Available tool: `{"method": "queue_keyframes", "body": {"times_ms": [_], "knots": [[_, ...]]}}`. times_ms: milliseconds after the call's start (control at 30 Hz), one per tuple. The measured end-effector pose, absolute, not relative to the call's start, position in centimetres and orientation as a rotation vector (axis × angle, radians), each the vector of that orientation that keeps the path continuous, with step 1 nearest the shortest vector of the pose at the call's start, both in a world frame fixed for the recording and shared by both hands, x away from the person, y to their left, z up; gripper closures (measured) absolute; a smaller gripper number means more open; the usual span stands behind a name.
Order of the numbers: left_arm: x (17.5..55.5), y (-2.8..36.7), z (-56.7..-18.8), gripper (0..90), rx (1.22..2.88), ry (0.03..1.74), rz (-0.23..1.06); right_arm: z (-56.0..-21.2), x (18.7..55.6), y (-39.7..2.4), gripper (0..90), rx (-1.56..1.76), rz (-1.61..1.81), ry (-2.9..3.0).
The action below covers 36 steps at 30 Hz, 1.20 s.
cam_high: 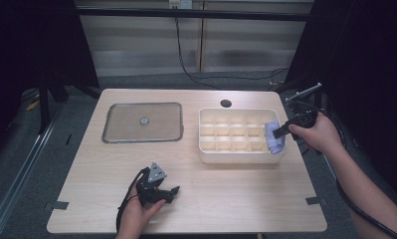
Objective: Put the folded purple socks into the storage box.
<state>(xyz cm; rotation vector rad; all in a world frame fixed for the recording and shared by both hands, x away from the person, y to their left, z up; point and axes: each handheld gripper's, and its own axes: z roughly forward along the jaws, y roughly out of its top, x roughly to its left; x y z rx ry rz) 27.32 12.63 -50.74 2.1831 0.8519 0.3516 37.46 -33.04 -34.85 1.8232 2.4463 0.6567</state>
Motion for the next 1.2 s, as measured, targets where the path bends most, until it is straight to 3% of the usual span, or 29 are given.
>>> {"method": "queue_keyframes", "body": {"times_ms": [1200], "knots": [[27.3,12.6,-50.8,23.7,2.180,0.854,0.350,-38.7,39.7,-34.4,71.4,1.888,0.506,2.420]]}}
